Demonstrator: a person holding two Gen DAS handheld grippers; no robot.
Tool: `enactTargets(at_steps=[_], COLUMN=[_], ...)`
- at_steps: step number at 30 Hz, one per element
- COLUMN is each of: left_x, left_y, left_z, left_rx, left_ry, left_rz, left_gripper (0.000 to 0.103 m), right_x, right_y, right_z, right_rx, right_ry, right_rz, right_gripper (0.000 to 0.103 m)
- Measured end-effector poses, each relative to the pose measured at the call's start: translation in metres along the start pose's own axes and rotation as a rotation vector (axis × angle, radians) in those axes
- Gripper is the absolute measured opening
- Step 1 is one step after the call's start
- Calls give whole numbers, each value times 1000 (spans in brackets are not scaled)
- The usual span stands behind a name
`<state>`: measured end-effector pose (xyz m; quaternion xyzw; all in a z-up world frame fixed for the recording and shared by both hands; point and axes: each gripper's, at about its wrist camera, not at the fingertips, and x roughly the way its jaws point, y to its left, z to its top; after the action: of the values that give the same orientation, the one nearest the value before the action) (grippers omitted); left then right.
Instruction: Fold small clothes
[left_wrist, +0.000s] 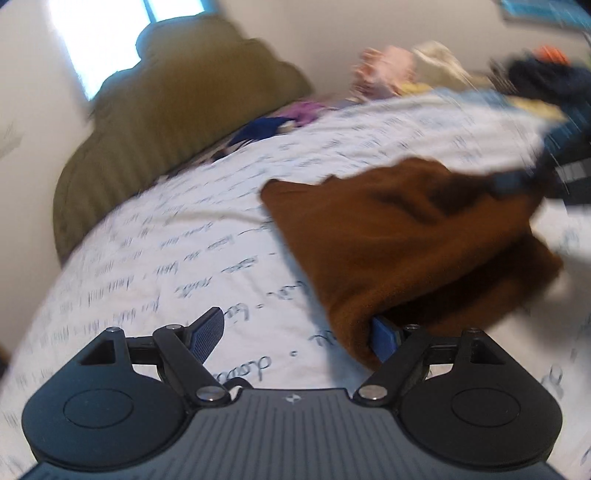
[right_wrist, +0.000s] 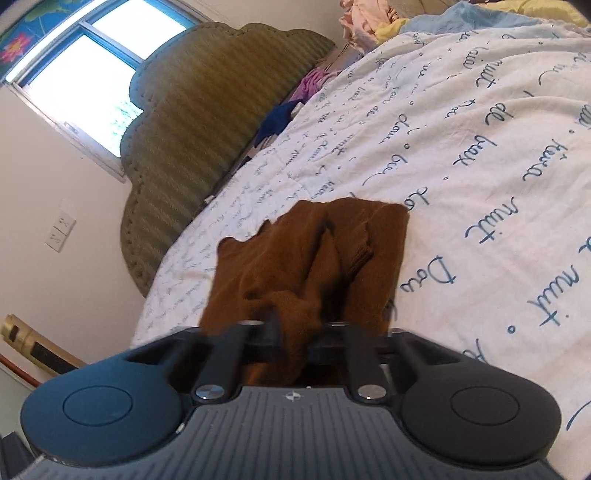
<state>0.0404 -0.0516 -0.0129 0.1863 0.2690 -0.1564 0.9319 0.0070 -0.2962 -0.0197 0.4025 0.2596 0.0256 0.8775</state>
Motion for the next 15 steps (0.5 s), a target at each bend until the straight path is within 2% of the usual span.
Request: enactTargets(at_steps=[2,4,8,12,15], left_x=[-2,-2,2,-19,-36], left_y=[16,26,18,18,22], left_z=[-3,-10,-28,-21,-3], left_rx=[-72,-96,-37,-18,-46], left_ry=[12,30,79,43,-15], left_rz=[0,-17,-26,-65,-107], left_gripper=[83,83,83,82,82], right_x=[-5,-7,-5,-4,-13], right_y=[2,3,-5,-17,-7], right_z=[-3,-10,-29,-34,-30], right_rx=[2,2,-34,-1,-71], right_ry=[12,43,91,110,88], right_rz=[37,68,-4,-20,-58], right_gripper=[15,15,15,14,17])
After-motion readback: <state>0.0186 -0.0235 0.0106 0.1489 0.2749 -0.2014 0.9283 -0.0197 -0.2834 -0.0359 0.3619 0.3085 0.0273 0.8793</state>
